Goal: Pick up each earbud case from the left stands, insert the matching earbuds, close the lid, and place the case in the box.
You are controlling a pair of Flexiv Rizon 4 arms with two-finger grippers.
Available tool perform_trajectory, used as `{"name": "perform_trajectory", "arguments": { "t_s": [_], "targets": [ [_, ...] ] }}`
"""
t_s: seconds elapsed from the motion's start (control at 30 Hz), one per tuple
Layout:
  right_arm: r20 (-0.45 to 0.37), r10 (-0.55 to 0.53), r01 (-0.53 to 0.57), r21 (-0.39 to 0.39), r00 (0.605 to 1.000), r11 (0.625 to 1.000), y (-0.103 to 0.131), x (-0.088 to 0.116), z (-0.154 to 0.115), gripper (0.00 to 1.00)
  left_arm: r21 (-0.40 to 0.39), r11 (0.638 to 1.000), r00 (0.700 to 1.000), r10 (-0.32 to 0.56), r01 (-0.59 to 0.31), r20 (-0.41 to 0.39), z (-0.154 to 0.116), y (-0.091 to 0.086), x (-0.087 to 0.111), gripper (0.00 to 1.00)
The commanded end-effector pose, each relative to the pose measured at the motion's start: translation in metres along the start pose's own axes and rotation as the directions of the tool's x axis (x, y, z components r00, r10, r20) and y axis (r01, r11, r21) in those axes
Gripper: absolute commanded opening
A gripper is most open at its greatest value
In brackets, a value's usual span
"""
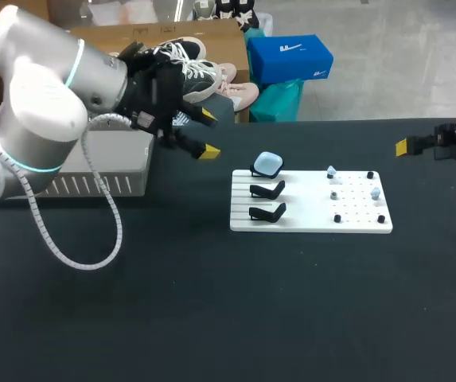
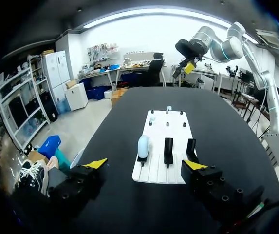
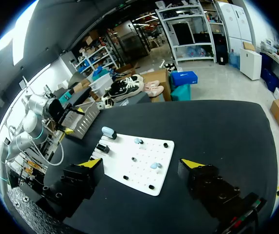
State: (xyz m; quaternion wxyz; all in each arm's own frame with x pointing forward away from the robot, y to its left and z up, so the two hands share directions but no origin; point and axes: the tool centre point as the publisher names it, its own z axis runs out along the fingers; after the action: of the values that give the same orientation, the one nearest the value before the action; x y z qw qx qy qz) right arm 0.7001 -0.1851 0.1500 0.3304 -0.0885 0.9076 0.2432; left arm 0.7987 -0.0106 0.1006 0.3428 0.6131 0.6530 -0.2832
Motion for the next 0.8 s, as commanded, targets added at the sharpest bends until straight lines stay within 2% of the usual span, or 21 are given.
{"name": "perform_trajectory", "arguments": {
  "t_s": [0.03,0.27,0.57,0.6,0.67,0.7,0.77,0.8],
  "targets": [
    [0.000,0.000,0.000,0.000,1.000,1.000,0.000,0.000,0.000,1.00,0.087,0.996,1.000,0.000,-0.001,0.004,0.027,0.010,0.002,1.00],
    [0.000,0.000,0.000,0.000,1.000,1.000,0.000,0.000,0.000,1.00,0.100,0.995,1.000,0.013,-0.015,0.020,0.049,0.007,0.003,1.00],
    [0.000,0.000,0.000,0.000,1.000,1.000,0.000,0.000,0.000,1.00,0.106,0.994,1.000,0.003,-0.006,0.026,0.077,0.016,0.007,1.00],
    [0.000,0.000,0.000,0.000,1.000,1.000,0.000,0.000,0.000,1.00,0.109,0.994,1.000,-0.001,-0.002,0.028,0.078,0.017,0.007,0.95],
    [0.000,0.000,0.000,0.000,1.000,1.000,0.000,0.000,0.000,1.00,0.111,0.994,1.000,-0.004,0.001,0.029,0.081,0.018,0.008,0.55],
    [0.000,0.000,0.000,0.000,1.000,1.000,0.000,0.000,0.000,1.00,0.117,0.993,1.000,-0.008,0.004,0.026,0.083,0.018,0.009,0.55],
    [0.000,0.000,0.000,0.000,1.000,1.000,0.000,0.000,0.000,1.00,0.125,0.992,1.000,-0.002,-0.001,0.021,0.085,0.017,0.011,0.73],
    [0.000,0.000,0.000,0.000,1.000,1.000,0.000,0.000,0.000,1.00,0.127,0.992,1.000,0.000,-0.002,0.020,0.086,0.016,0.011,0.69]
  ]
}}
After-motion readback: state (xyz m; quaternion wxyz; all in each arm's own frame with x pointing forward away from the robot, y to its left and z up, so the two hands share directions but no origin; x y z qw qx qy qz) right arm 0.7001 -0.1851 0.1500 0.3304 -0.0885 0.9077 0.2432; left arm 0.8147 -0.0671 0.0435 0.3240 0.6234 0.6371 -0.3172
